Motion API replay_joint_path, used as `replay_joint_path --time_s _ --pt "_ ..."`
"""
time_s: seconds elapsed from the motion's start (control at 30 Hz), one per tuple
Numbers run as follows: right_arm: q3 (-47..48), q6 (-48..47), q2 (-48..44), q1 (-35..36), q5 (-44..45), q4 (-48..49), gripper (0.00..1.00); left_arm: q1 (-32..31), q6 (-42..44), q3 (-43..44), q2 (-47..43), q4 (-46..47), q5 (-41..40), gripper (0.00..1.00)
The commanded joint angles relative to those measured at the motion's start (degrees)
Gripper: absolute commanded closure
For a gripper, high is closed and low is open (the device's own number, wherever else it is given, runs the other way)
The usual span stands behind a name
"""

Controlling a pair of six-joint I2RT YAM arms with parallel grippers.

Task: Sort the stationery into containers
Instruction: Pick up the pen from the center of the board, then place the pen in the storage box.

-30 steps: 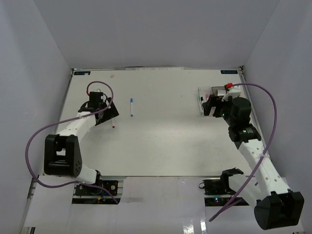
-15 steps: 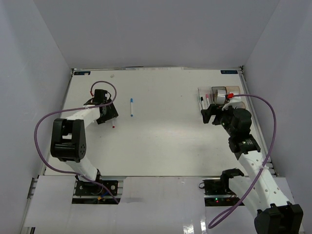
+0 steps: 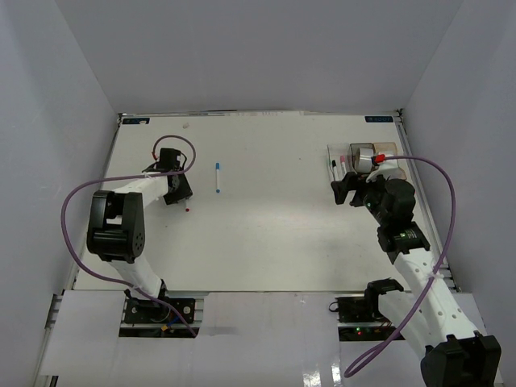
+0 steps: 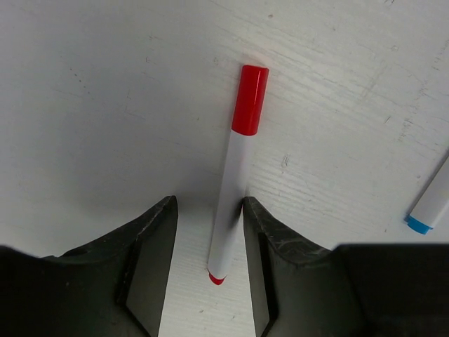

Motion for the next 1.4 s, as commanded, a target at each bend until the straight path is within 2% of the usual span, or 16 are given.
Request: replay_joint_path --time_s 0.0,0.1,0.27,0.33,0.53,0.67,0.7,0.8,0.9,1.03,1.23,1.37 --pt "-0.56 0.37 0.15 0.02 -0.42 3.05 0.10 -0.63 0.88 1.48 1.30 -0.72 -1.42 0.47" --pt "-0.56 0.45 -0.19 0.02 -0.51 3.05 0.10 -0.98 1.23 1.92 2.09 -1.25 -1.25 0.51" --pt "-1.00 0.19 -0.81 0.02 -2.26 3.75 0.10 -1.78 1.24 2.19 2.18 -1.69 -0.20 0.67" --pt "-1.18 -0.07 -0.81 0.02 -5.42 4.63 0.10 -2.13 1.06 2.19 1.57 -1.60 0.86 0.71" --pt "0.58 2.20 1.47 0.02 -14.99 4.28 0.10 -2.92 1.68 2.28 -1.06 -0.20 9.38 0.77" --pt "1.72 8.35 5.06 0.46 -22.72 7.87 0.10 -3.53 1.59 -0.09 -6.76 4.88 18.77 0.78" --pt "1.90 9.58 5.77 0.98 -23.18 8.49 0.10 -3.62 1.59 -0.79 -7.83 6.21 23.40 0.78" --pt "3.38 11.44 8.67 5.54 -20.38 10.25 0.10 -4.15 0.62 -3.26 -11.60 10.95 30.55 0.79" --pt "7.76 11.18 14.01 15.01 -13.11 10.61 0.10 -6.34 -1.13 -5.53 -15.29 15.51 38.28 0.79" --pt "10.94 13.45 19.65 22.23 -10.70 13.85 0.09 -7.31 -3.15 -7.39 -17.76 19.31 44.52 0.78" --pt "19.10 17.06 30.81 27.62 -6.05 18.51 0.06 -9.16 -4.39 -9.94 -22.15 23.78 48.41 0.78" --pt "25.00 18.38 38.01 29.11 -3.76 20.45 0.00 -9.95 -4.48 -10.73 -24.00 25.55 49.99 0.78"
